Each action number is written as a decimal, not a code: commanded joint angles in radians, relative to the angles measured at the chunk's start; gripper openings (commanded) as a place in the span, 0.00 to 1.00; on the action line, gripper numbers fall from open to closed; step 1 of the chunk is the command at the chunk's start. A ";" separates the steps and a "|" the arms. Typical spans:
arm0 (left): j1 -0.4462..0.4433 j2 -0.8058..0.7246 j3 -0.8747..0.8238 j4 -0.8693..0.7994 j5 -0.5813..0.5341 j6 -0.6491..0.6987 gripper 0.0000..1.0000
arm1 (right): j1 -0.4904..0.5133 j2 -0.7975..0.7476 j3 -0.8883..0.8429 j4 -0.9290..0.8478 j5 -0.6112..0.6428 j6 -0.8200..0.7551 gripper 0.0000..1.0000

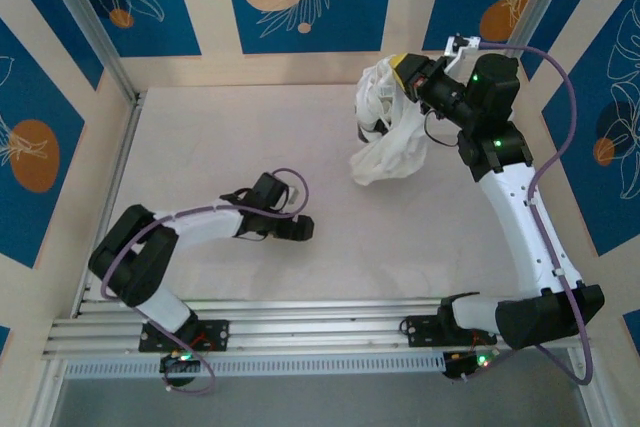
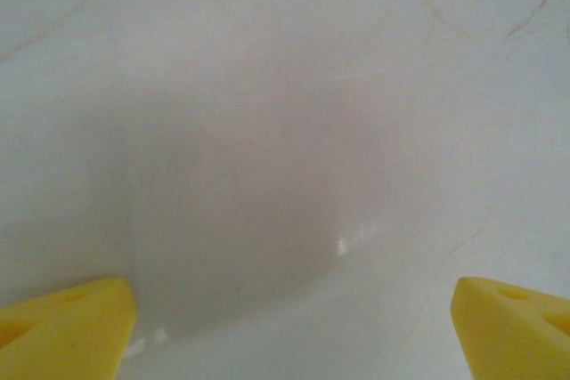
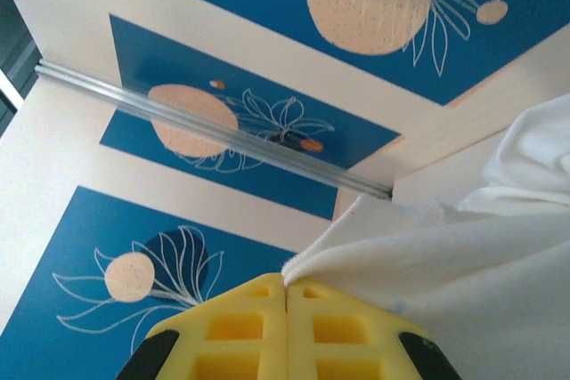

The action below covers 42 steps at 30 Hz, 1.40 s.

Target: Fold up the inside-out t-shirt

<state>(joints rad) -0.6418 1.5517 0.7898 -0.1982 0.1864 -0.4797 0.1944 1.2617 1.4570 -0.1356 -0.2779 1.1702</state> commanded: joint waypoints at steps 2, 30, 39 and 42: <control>0.031 -0.218 0.055 0.015 0.089 0.008 0.95 | 0.015 -0.003 -0.042 0.007 -0.103 -0.024 0.00; 0.018 -0.080 0.588 -0.005 0.344 -0.305 0.00 | 0.069 0.032 -0.306 -0.088 -0.004 -0.125 0.00; 0.031 -0.118 0.657 -0.064 0.363 -0.295 0.00 | 0.031 0.022 -0.427 -0.169 0.066 -0.338 0.39; 0.031 -0.103 0.651 -0.041 0.375 -0.310 0.00 | 0.092 -0.109 -0.509 -0.101 0.154 -0.374 0.60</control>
<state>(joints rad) -0.6186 1.4502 1.4185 -0.2489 0.5350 -0.8024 0.2462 1.2743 0.9802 -0.3000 -0.2008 0.8700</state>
